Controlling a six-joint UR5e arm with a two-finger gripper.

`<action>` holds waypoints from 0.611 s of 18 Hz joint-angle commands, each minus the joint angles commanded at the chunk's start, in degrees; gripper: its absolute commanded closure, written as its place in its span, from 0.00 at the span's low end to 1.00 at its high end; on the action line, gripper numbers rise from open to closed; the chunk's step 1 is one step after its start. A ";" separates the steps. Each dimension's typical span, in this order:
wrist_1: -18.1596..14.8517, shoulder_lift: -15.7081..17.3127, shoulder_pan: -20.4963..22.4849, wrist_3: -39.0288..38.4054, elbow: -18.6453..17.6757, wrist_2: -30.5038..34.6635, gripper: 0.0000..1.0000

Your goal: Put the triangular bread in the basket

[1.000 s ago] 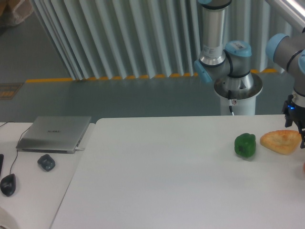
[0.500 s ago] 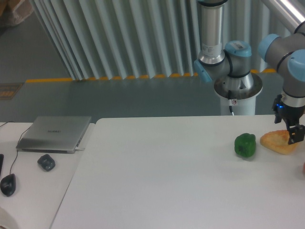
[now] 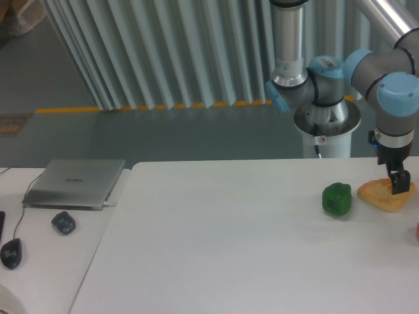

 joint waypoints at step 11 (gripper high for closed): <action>1.84 -3.51 1.41 2.12 0.18 1.07 0.00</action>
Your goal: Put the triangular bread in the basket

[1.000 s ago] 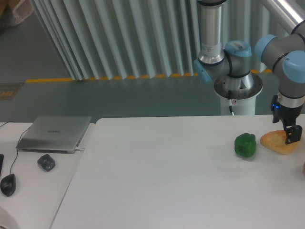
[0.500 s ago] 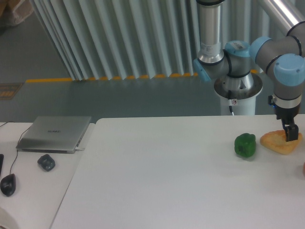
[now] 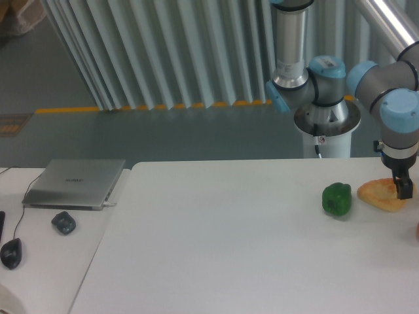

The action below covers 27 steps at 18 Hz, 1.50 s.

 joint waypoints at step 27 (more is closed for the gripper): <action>2.29 0.78 0.00 4.31 -6.76 -1.85 0.00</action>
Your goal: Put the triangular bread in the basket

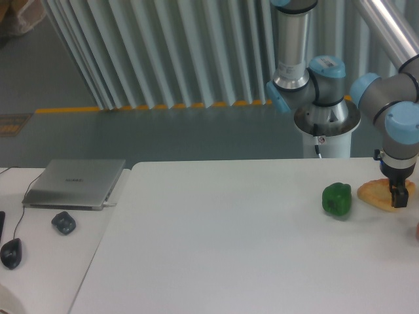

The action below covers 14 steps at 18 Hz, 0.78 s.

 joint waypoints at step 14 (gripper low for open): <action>1.06 -0.61 -2.64 -3.77 -0.89 6.07 0.46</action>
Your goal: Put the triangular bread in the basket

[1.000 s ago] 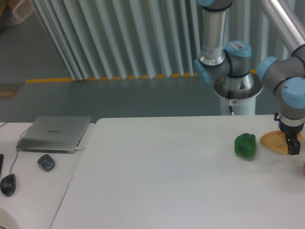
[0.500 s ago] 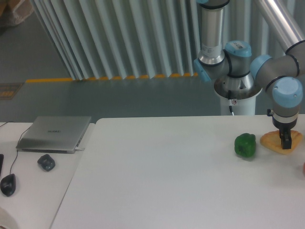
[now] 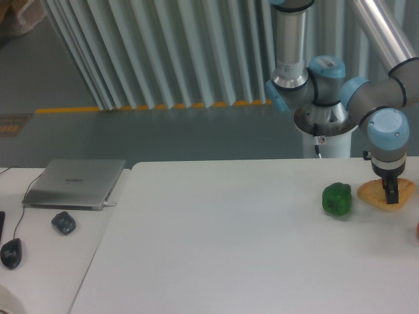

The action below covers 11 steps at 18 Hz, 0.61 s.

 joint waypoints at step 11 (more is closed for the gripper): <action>-4.20 -0.27 0.35 -0.71 5.26 0.27 0.91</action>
